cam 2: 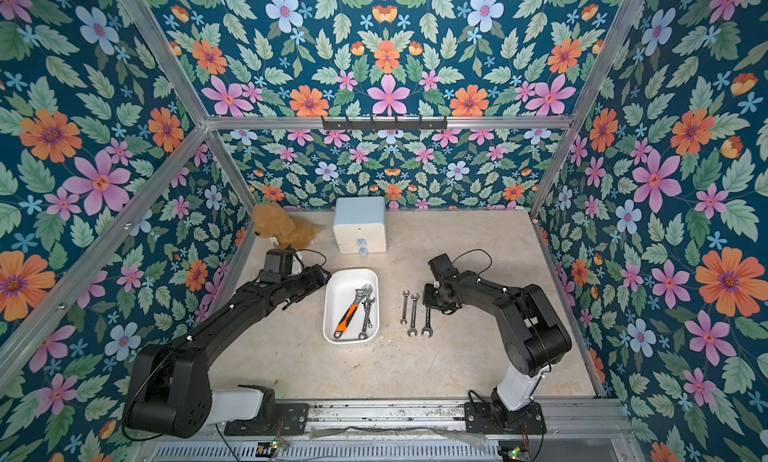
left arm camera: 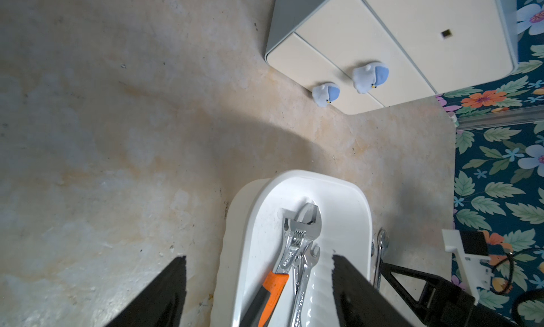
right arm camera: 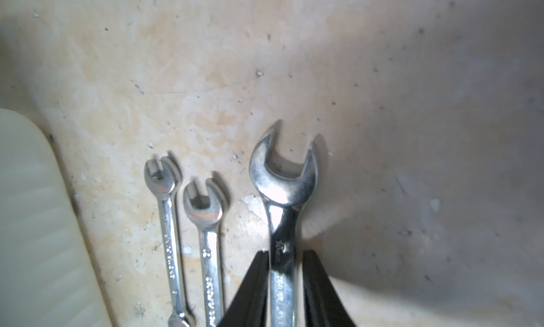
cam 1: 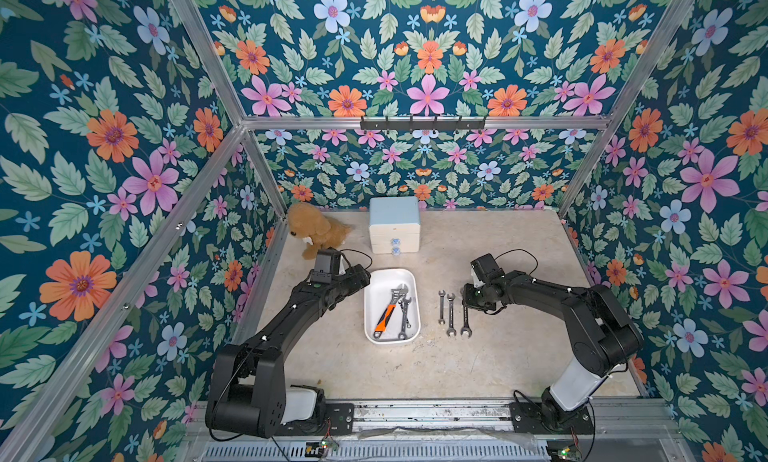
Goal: Take out the wrench from the storage box
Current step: Place the wrench at the center of the board.
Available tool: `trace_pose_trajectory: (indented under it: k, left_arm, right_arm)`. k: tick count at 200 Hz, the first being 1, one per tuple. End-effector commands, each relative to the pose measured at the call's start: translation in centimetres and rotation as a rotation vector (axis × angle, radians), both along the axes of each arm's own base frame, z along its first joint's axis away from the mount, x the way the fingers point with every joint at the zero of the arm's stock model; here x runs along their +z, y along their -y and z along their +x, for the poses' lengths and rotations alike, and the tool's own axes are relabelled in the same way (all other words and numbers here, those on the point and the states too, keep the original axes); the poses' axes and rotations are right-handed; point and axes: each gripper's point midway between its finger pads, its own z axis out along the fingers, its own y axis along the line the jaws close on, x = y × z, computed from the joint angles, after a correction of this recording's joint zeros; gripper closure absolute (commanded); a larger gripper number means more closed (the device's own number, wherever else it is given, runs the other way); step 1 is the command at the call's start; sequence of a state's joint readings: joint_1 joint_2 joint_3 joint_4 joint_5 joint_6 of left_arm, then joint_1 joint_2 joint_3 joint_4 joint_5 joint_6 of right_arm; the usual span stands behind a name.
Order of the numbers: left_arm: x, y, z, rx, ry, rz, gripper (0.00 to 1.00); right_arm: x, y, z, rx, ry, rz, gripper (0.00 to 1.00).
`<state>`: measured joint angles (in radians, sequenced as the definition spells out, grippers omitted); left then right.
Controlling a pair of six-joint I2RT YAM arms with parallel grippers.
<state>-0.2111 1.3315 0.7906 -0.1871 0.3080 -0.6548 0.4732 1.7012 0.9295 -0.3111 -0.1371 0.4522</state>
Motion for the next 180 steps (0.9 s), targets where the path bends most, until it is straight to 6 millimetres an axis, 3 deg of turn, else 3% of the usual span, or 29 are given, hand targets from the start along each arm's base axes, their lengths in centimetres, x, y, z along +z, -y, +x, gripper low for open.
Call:
trace_pose_trajectory:
  k: [1, 21, 58, 79, 108, 123, 126, 160, 180]
  left_arm:
    - [-0.2, -0.2, 0.1, 0.007, 0.001, 0.01, 0.19]
    - [-0.2, -0.1, 0.1, 0.006, 0.0, 0.009, 0.19]
    - [-0.3, -0.2, -0.4, 0.005, -0.008, 0.012, 0.19]
    - [-0.4, -0.5, -0.6, 0.007, -0.009, 0.028, 0.19]
    - [-0.2, -0.9, -0.9, 0.013, -0.013, 0.051, 0.19]
    - [0.1, -1.2, -1.0, 0.015, -0.01, 0.064, 0.19]
    - [0.2, -1.2, -1.1, 0.016, -0.007, 0.066, 0.19]
    - [0.8, -1.6, -1.5, 0.02, 0.014, 0.078, 0.19]
    - [1.1, -1.5, -1.6, 0.016, 0.012, 0.066, 0.19]
  right_arm:
    - [-0.2, 1.0, -0.8, -0.037, -0.026, -0.035, 0.71]
    - [-0.2, 1.2, -1.3, -0.048, -0.034, -0.029, 0.7]
    - [6.2, -0.7, -1.1, -0.075, 0.087, 0.014, 0.7]
    - [10.1, -4.1, -1.3, -0.092, 0.171, 0.03, 0.68]
    - [13.9, -10.9, -1.8, -0.075, 0.268, 0.101, 0.63]
    - [14.1, -14.1, -2.3, -0.066, 0.249, 0.104, 0.61]
    - [13.1, -14.8, -2.2, -0.056, 0.226, 0.082, 0.61]
    - [10.0, -19.9, -2.1, -0.003, 0.114, 0.01, 0.58]
    - [8.2, -22.0, -2.0, 0.02, 0.052, -0.004, 0.56]
